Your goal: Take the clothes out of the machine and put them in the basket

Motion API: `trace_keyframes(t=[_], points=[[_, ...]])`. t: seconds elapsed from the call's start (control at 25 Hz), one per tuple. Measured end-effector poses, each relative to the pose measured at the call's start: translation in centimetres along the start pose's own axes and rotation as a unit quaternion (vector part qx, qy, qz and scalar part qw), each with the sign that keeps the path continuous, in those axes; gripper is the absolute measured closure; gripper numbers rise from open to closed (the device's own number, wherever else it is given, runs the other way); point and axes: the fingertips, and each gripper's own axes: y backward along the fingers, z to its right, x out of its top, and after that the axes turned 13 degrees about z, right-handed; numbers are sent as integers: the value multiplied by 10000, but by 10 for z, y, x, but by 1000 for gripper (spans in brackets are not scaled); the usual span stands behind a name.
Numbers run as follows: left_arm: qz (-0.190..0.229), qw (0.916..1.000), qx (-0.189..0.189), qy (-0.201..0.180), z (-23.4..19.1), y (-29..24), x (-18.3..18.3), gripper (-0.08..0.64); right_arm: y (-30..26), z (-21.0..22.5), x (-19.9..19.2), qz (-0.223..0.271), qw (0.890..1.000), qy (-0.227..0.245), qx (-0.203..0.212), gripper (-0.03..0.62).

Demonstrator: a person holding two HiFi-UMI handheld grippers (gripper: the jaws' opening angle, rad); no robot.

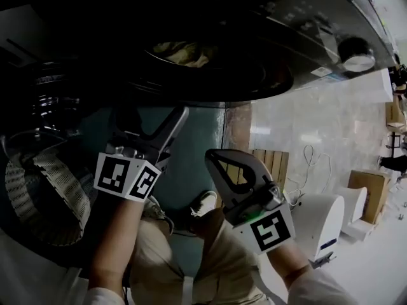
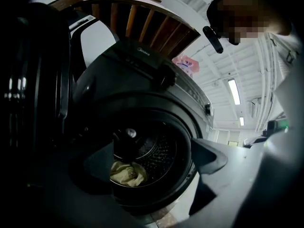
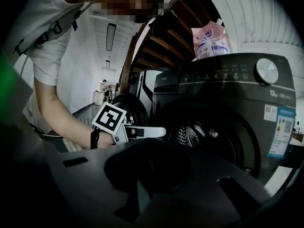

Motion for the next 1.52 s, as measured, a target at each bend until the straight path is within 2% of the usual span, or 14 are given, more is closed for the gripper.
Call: trace_keyframes(t=[0.32, 0.52, 0.72, 0.88, 1.0, 1.28, 1.52], points=[[88, 9992, -402, -6, -22, -49, -74, 69, -22, 27, -90, 425, 9986, 141, -279, 580], [25, 9964, -790, -298, -28, -90, -108, 69, -31, 47, -138, 704, 9963, 307, -375, 580], [-158, 9899, -1273, -607, -28, -127, -132, 69, -42, 51, -175, 967, 9930, 476, -481, 580], [-645, 9877, -1260, -670, -38, -148, -153, 67, -44, 49, -183, 1119, 9911, 435, -583, 580], [-1166, 9832, -1221, -699, -48, -166, -172, 67, -40, 48, -182, 1095, 9911, 387, -646, 578], [-2524, 9579, -977, -960, -75, -207, -221, 69, -21, 70, -174, 1220, 9871, 393, -960, 580], [-3243, 9357, -1061, -903, -95, -217, -254, 69, -3, 83, -184, 1194, 9856, 329, -1155, 579]])
